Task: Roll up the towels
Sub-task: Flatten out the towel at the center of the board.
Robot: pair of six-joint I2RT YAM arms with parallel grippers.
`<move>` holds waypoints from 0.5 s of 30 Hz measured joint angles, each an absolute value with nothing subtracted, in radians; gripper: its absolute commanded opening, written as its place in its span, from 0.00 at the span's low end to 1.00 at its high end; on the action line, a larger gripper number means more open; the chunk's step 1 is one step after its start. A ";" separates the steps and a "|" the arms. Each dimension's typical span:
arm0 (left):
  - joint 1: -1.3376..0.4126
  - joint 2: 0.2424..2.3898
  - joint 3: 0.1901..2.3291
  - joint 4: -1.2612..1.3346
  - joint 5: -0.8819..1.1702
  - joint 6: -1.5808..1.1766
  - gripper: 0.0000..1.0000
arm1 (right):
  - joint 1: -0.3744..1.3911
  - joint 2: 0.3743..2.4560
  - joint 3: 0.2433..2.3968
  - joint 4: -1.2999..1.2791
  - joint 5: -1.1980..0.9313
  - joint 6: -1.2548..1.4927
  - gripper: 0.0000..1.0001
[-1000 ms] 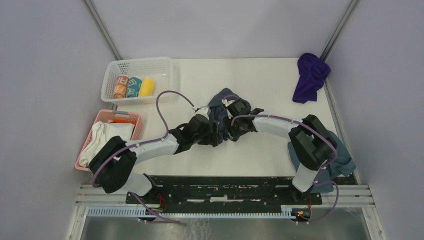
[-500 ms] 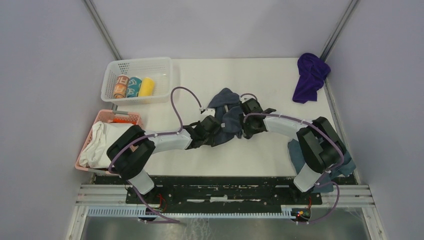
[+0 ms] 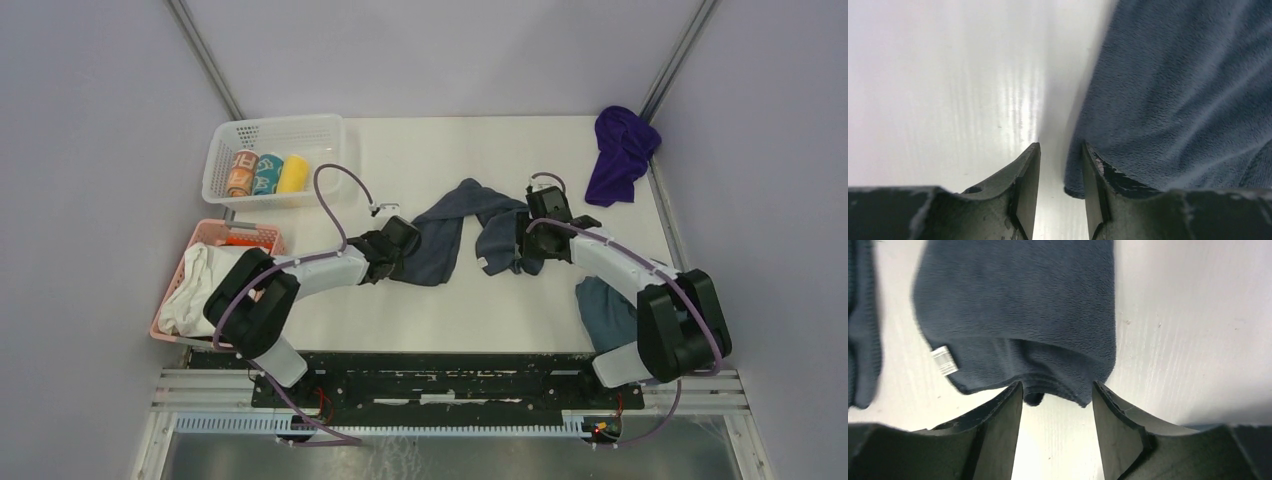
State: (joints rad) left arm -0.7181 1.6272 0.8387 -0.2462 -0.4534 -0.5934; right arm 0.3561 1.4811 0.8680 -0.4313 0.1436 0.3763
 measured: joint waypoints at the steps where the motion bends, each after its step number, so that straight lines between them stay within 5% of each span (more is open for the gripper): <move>1: -0.709 1.618 0.838 -0.261 -0.456 -0.593 0.50 | 0.362 1.460 0.868 -0.431 0.140 0.371 0.63; 7: -0.724 1.522 0.838 -0.290 -0.434 -0.593 0.54 | 0.474 1.401 0.891 -0.427 0.104 0.310 0.58; 15: -0.778 1.467 0.839 -0.286 -0.342 -0.594 0.53 | 0.603 1.572 0.982 -0.408 0.017 0.282 0.44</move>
